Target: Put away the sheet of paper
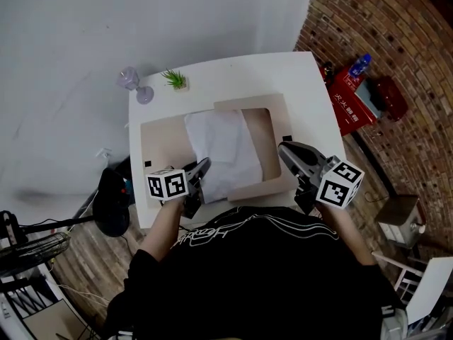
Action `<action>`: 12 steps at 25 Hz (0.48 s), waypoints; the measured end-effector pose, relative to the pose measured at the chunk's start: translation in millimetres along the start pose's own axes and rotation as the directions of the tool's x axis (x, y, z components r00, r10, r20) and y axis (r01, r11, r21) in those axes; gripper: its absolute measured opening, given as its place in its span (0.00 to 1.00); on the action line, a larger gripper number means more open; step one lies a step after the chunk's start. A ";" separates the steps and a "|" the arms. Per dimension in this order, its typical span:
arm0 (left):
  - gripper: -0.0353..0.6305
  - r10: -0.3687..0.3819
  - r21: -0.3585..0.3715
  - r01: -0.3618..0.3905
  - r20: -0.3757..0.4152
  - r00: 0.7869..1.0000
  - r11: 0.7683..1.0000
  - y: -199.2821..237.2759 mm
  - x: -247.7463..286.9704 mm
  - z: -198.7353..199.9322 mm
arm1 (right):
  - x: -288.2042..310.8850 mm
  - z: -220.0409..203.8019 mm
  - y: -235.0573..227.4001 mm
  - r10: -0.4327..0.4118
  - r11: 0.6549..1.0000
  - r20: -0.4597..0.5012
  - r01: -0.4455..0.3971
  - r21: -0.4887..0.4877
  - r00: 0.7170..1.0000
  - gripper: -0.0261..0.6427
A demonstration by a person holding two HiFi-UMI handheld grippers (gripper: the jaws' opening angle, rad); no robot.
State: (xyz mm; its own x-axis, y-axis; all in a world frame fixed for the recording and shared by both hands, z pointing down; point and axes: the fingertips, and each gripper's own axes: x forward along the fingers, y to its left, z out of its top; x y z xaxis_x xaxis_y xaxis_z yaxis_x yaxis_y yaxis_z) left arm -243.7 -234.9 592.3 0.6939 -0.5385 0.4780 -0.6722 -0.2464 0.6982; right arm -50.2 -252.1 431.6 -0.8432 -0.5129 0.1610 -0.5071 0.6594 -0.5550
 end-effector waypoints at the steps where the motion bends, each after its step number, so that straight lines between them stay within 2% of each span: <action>1: 0.10 0.005 -0.008 -0.005 -0.006 1.000 1.000 -0.9 2.7 -1.2 | -1.6 2.9 -2.0 0.003 1.000 -0.002 -0.003 0.000 1.000 0.04; 12: 0.11 0.080 -0.068 -0.086 -0.087 0.993 0.994 -5.9 29.6 -7.2 | -15.5 22.6 -16.4 0.032 0.999 0.009 -0.032 0.013 0.999 0.04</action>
State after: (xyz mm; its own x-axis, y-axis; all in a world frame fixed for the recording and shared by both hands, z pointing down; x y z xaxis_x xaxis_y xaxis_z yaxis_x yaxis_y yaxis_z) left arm -217.4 -243.5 606.2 0.6576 -0.4847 0.5767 -0.7102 -0.1437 0.6891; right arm -24.7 -267.3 419.8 -0.8572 -0.4968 0.1360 -0.4778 0.6683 -0.5702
